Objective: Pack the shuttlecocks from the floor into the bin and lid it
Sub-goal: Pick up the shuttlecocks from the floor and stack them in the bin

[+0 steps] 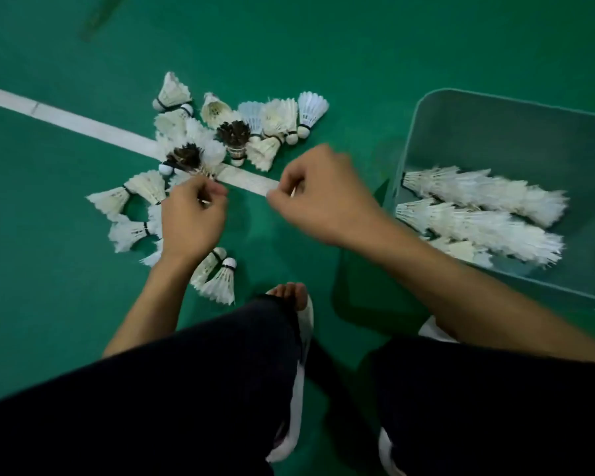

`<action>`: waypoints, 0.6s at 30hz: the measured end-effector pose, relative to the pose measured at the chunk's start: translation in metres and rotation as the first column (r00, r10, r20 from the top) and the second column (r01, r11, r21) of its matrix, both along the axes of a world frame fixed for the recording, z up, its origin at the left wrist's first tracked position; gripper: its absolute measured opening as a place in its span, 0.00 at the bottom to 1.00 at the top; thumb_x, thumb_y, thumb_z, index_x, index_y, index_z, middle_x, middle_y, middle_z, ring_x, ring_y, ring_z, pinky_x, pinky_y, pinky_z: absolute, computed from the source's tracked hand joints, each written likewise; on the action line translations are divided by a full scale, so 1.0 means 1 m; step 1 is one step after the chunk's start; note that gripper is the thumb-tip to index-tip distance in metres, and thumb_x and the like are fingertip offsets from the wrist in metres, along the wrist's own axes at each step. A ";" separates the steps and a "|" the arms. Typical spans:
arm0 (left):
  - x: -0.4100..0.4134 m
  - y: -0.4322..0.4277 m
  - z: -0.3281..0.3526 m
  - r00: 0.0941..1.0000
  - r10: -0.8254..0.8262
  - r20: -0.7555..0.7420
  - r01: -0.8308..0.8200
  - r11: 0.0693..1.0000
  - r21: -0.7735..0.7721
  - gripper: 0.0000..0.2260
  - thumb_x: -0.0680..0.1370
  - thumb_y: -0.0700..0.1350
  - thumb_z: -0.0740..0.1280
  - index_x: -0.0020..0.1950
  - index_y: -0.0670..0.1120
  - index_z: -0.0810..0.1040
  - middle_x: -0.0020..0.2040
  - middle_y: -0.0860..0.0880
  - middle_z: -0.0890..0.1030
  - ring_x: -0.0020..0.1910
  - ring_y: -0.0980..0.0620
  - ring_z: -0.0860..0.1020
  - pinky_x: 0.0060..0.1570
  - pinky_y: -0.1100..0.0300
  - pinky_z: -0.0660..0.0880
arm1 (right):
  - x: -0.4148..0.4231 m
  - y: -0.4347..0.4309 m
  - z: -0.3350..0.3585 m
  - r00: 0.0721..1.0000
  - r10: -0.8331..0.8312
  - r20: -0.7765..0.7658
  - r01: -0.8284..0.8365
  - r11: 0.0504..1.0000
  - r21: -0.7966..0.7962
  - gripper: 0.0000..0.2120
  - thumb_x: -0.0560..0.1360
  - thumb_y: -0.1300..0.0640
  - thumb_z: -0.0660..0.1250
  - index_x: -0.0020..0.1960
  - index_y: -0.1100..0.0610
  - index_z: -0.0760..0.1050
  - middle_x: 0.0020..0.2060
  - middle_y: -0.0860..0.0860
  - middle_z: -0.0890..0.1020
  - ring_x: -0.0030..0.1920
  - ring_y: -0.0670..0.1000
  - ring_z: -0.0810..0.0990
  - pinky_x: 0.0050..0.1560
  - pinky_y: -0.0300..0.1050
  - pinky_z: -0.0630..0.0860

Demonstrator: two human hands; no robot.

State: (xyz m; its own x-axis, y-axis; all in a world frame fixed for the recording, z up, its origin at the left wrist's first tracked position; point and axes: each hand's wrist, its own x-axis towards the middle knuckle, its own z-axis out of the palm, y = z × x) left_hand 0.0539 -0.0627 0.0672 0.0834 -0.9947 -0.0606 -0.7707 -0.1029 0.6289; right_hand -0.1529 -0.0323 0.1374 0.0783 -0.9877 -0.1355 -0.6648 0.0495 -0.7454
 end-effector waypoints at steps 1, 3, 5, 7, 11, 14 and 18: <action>0.016 0.005 -0.006 0.996 0.091 0.023 -0.091 0.996 0.015 0.05 0.76 0.41 0.68 0.45 0.50 0.82 0.38 0.54 0.81 0.36 0.54 0.78 0.39 0.56 0.74 | 0.013 0.000 -0.015 0.994 0.107 0.010 -0.107 0.993 0.055 0.09 0.74 0.55 0.71 0.37 0.57 0.84 0.26 0.48 0.82 0.30 0.46 0.81 0.38 0.44 0.81; 0.044 0.013 -0.014 0.969 0.236 0.075 -0.239 0.970 0.037 0.07 0.76 0.40 0.66 0.46 0.48 0.83 0.41 0.50 0.83 0.39 0.48 0.80 0.42 0.55 0.77 | 0.029 0.002 -0.042 0.927 0.362 0.097 -0.375 0.905 0.203 0.05 0.75 0.57 0.69 0.44 0.55 0.84 0.28 0.47 0.84 0.30 0.40 0.82 0.40 0.41 0.80; 0.065 0.019 -0.019 0.957 0.254 0.140 -0.267 0.961 0.077 0.08 0.75 0.40 0.65 0.46 0.48 0.84 0.41 0.49 0.84 0.41 0.46 0.82 0.44 0.54 0.78 | 0.044 0.008 -0.065 0.814 0.552 0.183 -0.581 0.759 0.294 0.09 0.78 0.60 0.67 0.55 0.55 0.83 0.33 0.45 0.85 0.30 0.36 0.80 0.37 0.33 0.77; 0.078 0.021 -0.026 0.966 0.120 0.227 -0.162 0.970 0.179 0.06 0.76 0.41 0.67 0.48 0.49 0.84 0.43 0.50 0.84 0.44 0.45 0.83 0.47 0.51 0.80 | 0.061 0.014 -0.084 0.711 0.699 0.074 -0.691 0.677 0.252 0.18 0.78 0.60 0.64 0.66 0.49 0.80 0.42 0.47 0.84 0.40 0.43 0.83 0.43 0.41 0.78; 0.074 0.024 -0.037 0.897 -0.227 0.378 0.041 0.897 0.440 0.08 0.73 0.52 0.72 0.48 0.49 0.81 0.46 0.48 0.84 0.47 0.43 0.81 0.46 0.51 0.79 | 0.098 0.027 -0.101 0.463 0.836 -0.294 -0.817 0.531 0.225 0.26 0.77 0.59 0.62 0.73 0.44 0.73 0.60 0.56 0.76 0.52 0.60 0.80 0.41 0.48 0.66; 0.058 0.028 -0.047 0.834 -0.275 0.478 0.028 0.887 0.461 0.12 0.70 0.53 0.74 0.47 0.46 0.81 0.46 0.44 0.82 0.48 0.40 0.81 0.43 0.53 0.77 | 0.115 0.036 -0.103 0.386 0.779 -0.493 -0.805 0.546 0.233 0.21 0.78 0.59 0.63 0.71 0.53 0.72 0.62 0.60 0.72 0.53 0.60 0.81 0.40 0.51 0.70; 0.053 0.028 -0.048 0.844 -0.170 0.509 -0.072 0.904 0.422 0.09 0.69 0.48 0.73 0.46 0.46 0.83 0.45 0.43 0.82 0.47 0.39 0.81 0.40 0.55 0.74 | 0.121 0.048 -0.102 0.433 0.686 -0.585 -0.764 0.623 0.165 0.17 0.79 0.65 0.60 0.67 0.61 0.72 0.61 0.60 0.72 0.55 0.60 0.77 0.36 0.51 0.67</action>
